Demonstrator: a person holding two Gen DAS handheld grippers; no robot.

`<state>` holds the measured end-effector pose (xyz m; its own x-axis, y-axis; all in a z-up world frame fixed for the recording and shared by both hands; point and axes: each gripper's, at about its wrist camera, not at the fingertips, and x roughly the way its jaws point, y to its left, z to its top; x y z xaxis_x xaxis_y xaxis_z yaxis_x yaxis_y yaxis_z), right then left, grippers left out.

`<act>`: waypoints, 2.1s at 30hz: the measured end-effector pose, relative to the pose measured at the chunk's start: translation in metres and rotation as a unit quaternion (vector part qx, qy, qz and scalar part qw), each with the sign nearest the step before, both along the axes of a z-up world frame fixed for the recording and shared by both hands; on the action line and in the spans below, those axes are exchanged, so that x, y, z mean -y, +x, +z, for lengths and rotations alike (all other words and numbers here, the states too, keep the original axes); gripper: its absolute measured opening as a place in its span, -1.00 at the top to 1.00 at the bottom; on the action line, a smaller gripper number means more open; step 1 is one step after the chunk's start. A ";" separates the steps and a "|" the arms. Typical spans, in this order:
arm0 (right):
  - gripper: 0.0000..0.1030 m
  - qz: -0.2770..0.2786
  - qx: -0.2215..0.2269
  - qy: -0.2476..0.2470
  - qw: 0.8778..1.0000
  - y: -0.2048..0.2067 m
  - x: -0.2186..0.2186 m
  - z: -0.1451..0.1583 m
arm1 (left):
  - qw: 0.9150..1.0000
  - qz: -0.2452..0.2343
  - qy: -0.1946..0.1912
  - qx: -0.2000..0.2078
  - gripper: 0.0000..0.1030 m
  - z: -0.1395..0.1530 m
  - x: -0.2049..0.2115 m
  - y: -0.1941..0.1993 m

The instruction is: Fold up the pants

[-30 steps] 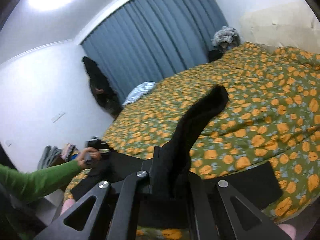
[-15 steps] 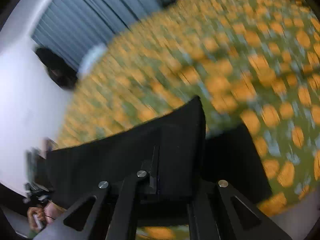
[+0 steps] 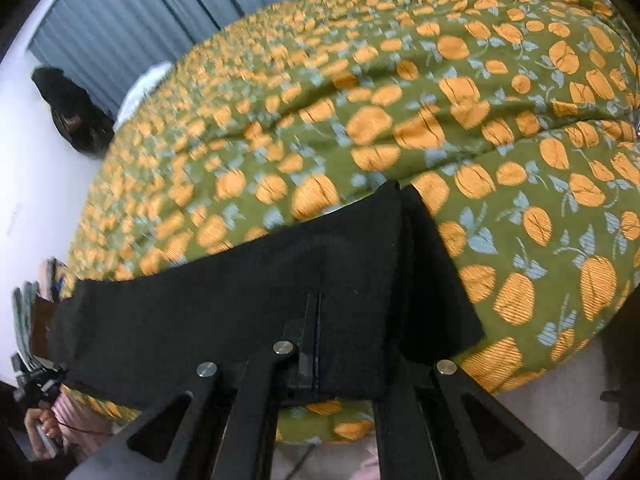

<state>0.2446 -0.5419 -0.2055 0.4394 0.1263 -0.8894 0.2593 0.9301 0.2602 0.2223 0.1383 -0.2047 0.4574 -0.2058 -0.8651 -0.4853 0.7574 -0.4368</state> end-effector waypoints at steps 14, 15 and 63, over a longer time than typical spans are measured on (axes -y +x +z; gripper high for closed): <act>-0.25 -0.059 0.014 0.108 0.992 -0.018 0.033 -0.006 | 1.000 -0.010 0.011 -0.015 0.82 -0.008 -0.005 -0.006; -0.18 -0.060 0.016 0.114 0.992 -0.016 0.035 -0.006 | 1.000 -0.010 0.012 -0.016 0.82 -0.009 -0.004 -0.005; 0.76 -0.054 -0.017 -0.052 0.997 0.004 0.034 -0.009 | 0.975 0.138 -0.174 0.010 -0.10 -0.020 -0.103 -0.036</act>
